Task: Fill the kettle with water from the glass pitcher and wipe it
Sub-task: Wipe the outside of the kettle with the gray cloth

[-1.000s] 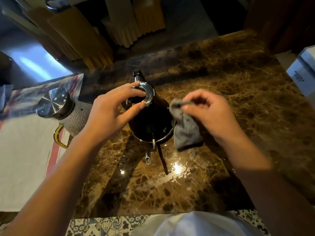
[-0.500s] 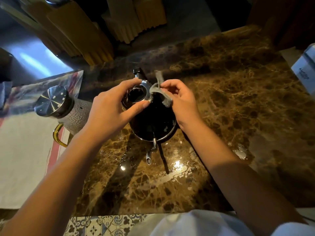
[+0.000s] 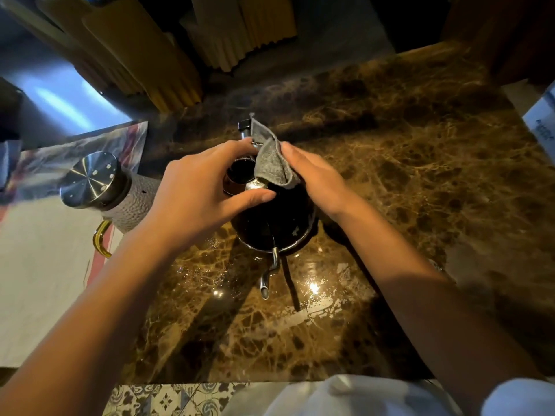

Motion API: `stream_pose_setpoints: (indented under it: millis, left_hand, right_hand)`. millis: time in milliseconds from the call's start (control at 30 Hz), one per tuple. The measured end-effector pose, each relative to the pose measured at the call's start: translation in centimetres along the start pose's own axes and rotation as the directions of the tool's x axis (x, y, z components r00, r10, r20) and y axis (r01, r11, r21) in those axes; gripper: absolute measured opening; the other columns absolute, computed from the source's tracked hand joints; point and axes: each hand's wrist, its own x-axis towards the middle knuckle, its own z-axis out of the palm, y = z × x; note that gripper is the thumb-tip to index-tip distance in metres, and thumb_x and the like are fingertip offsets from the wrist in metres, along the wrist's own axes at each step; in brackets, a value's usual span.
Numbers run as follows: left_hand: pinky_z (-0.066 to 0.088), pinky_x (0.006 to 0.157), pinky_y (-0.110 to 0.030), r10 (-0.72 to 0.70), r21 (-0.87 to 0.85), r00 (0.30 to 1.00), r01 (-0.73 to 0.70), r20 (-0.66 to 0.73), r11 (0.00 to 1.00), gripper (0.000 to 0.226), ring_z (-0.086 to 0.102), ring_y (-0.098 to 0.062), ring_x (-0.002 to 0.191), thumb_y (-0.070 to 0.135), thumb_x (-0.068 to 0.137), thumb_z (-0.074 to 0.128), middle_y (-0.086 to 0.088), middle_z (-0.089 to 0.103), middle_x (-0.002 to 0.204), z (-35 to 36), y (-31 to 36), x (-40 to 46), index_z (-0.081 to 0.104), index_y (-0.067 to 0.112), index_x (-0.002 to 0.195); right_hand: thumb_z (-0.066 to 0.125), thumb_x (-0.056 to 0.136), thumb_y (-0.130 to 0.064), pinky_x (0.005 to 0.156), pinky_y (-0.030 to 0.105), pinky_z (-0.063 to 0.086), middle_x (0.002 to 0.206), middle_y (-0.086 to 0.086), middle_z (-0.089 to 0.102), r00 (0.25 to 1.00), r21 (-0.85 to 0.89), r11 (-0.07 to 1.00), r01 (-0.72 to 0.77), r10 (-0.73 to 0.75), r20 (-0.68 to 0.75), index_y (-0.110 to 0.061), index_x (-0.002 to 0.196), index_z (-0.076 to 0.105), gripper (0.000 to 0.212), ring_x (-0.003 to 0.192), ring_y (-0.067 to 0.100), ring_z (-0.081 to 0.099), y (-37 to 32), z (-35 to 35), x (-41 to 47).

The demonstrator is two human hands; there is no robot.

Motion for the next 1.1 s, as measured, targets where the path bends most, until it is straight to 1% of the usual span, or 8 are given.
stream_pose_setpoints:
  millis: [67, 200, 333, 433, 533, 700, 900, 1100]
  left_hand:
    - [0.046, 0.080, -0.028, 0.035, 0.020, 0.999, -0.035, 0.021, 0.999, 0.073, 0.068, -0.016, 0.111, 0.075, 0.083, 0.060, 0.007, 0.068, 0.131, -0.1, -0.5, 0.2, 0.054, 0.029, 0.140]
    - [0.045, 0.089, -0.025, 0.119, 0.022, 0.990, -0.121, 0.079, 0.992, 0.074, 0.057, -0.001, 0.110, 0.073, 0.082, 0.059, 0.008, 0.068, 0.130, -0.8, -1.1, 0.6, 0.055, 0.027, 0.140]
    - [0.044, 0.087, -0.016, 0.143, -0.048, 0.983, -0.138, 0.118, 0.989, 0.070, 0.056, 0.018, 0.101, 0.071, 0.081, 0.064, 0.011, 0.059, 0.143, -1.0, -1.5, 0.8, 0.058, 0.026, 0.135]
    - [0.046, 0.090, -0.014, 0.127, -0.122, 0.987, -0.115, 0.098, 0.986, 0.067, 0.056, 0.001, 0.121, 0.063, 0.081, 0.070, 0.012, 0.054, 0.148, -0.5, -1.9, 0.4, 0.059, 0.025, 0.135]
    - [0.048, 0.109, -0.029, 0.097, -0.175, 0.991, -0.080, 0.090, 0.981, 0.067, 0.048, -0.001, 0.139, 0.067, 0.081, 0.069, 0.017, 0.052, 0.150, 0.0, -2.2, 0.4, 0.056, 0.030, 0.135]
    - [0.042, 0.116, -0.035, 0.050, -0.217, 0.995, -0.030, 0.088, 0.976, 0.062, 0.038, -0.005, 0.147, 0.054, 0.087, 0.071, 0.012, 0.048, 0.155, 0.5, -1.4, -0.2, 0.052, 0.023, 0.137]
    - [0.023, 0.124, -0.038, -0.004, -0.130, 0.994, 0.018, 0.109, 0.991, 0.068, 0.014, -0.017, 0.157, 0.056, 0.091, 0.057, 0.002, 0.030, 0.165, 0.9, 0.7, -0.9, 0.041, 0.021, 0.147]
    - [0.047, 0.108, -0.044, -0.131, 0.082, 0.985, 0.122, 0.116, 0.989, 0.074, 0.043, -0.029, 0.142, 0.056, 0.094, 0.054, -0.005, 0.029, 0.164, 1.0, 2.5, -1.1, 0.030, 0.021, 0.155]
  right_hand:
    - [0.037, 0.114, -0.022, 0.100, 0.018, 0.048, 0.121, -0.010, 0.072, 0.999, -0.011, 0.999, 0.042, -0.042, 0.031, -0.017, 0.139, 0.060, 0.034, 0.114, -0.002, 0.067, -0.8, -0.1, 0.1]
    - [0.042, 0.112, -0.022, 0.110, 0.026, 0.046, 0.134, -0.004, 0.070, 0.993, -0.076, 0.991, 0.112, -0.109, 0.048, -0.016, 0.142, 0.061, 0.036, 0.127, 0.007, 0.064, -0.4, -0.2, 0.0]
    - [0.046, 0.110, -0.028, 0.105, 0.029, 0.050, 0.127, -0.006, 0.072, 0.987, -0.172, 0.979, 0.109, -0.127, -0.095, -0.018, 0.135, 0.068, 0.035, 0.121, 0.007, 0.066, 1.0, 0.0, -1.1]
    - [0.048, 0.109, -0.023, 0.101, 0.023, 0.048, 0.122, -0.011, 0.067, 0.968, -0.293, 0.952, 0.085, -0.148, -0.201, -0.018, 0.130, 0.070, 0.030, 0.117, 0.001, 0.063, 2.1, -0.2, -1.7]
    - [0.049, 0.109, -0.025, 0.106, 0.029, 0.049, 0.128, -0.010, 0.068, 0.970, -0.313, 0.949, 0.032, -0.105, -0.219, -0.021, 0.131, 0.071, 0.031, 0.121, 0.004, 0.062, 2.6, -0.6, -2.0]
    - [0.046, 0.110, -0.040, 0.112, 0.033, 0.047, 0.135, -0.011, 0.069, 0.973, -0.268, 0.956, -0.116, 0.056, -0.222, -0.027, 0.137, 0.068, 0.038, 0.126, 0.005, 0.061, 1.8, -0.5, -2.1]
    - [0.043, 0.109, -0.044, 0.090, 0.037, 0.055, 0.101, -0.005, 0.079, 0.964, -0.252, 0.965, -0.072, 0.002, -0.266, -0.024, 0.109, 0.080, 0.043, 0.099, 0.013, 0.072, -1.5, 1.4, -1.0]
    - [0.064, 0.100, -0.034, 0.098, 0.044, 0.058, 0.113, -0.005, 0.071, 0.924, -0.174, 0.983, -0.056, -0.015, -0.382, -0.020, 0.118, 0.070, 0.024, 0.106, 0.012, 0.069, 0.8, 0.8, -0.8]
